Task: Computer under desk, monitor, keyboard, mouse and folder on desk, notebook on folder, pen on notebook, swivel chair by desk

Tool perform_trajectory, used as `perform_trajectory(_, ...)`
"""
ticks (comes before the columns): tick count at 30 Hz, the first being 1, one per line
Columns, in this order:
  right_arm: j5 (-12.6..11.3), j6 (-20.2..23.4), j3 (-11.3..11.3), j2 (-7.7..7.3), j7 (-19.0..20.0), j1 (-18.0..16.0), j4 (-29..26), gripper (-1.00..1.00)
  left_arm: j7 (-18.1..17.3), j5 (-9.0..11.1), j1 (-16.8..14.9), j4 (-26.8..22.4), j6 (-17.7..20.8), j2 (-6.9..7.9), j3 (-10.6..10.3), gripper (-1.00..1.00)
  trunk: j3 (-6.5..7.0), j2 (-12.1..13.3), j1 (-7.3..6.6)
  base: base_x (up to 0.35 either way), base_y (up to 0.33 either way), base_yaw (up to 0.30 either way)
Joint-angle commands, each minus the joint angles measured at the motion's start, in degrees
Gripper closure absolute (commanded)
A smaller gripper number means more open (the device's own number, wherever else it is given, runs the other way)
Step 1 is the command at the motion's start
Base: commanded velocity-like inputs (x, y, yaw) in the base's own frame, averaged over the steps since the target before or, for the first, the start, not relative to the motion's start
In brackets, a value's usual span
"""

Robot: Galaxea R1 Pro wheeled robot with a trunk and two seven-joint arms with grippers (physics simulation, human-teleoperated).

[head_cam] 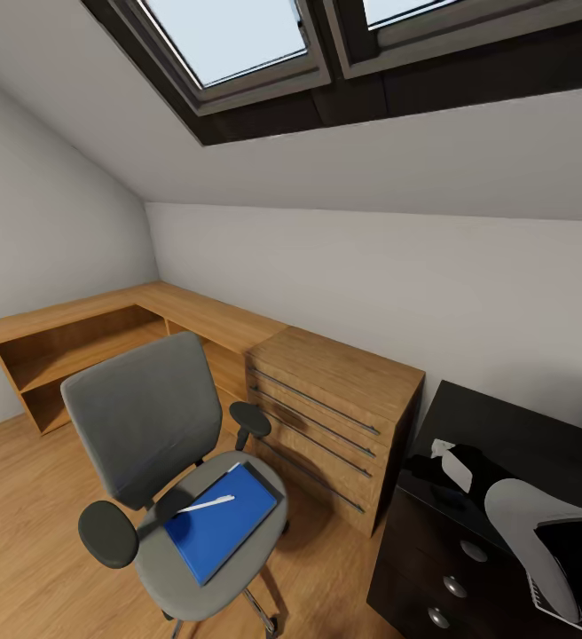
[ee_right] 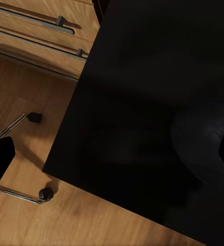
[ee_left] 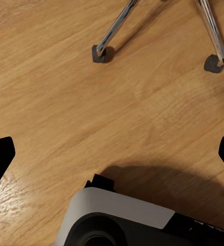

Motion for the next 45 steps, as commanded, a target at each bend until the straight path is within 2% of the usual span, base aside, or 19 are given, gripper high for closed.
perform_trajectory(1, -0.43, 0.28, 0.48, -0.04, -0.03, -0.02, -0.11, -1.00, -0.09, 0.61, -0.04, 0.04, -0.19, 0.01, -0.48, -1.00, -0.06, -0.04, 0.00, 0.000, 0.000, 0.000)
perform_trajectory(7, -0.43, 0.28, 0.48, -0.04, -0.03, -0.02, -0.07, -1.00, -0.09, 0.58, -0.04, 0.04, -0.19, -0.01, -0.50, -1.00, -0.06, -0.04, 0.00, 0.000, 0.000, 0.000)
perform_trajectory(13, -0.43, 0.23, 0.48, -0.02, -0.03, -0.02, -0.07, -1.00, 0.02, 0.63, -0.04, 0.04, -0.19, 0.04, -0.44, -1.00, 1.01, 2.37, -1.32, 0.000, 0.000, 0.000)
perform_trajectory(45, -0.43, -0.24, 0.48, 0.05, -0.19, -0.02, -0.07, -1.00, -0.09, 0.63, -0.01, 0.04, -0.19, 0.05, -0.39, -1.00, 1.01, 2.37, -1.32, 0.000, 0.000, 0.034)
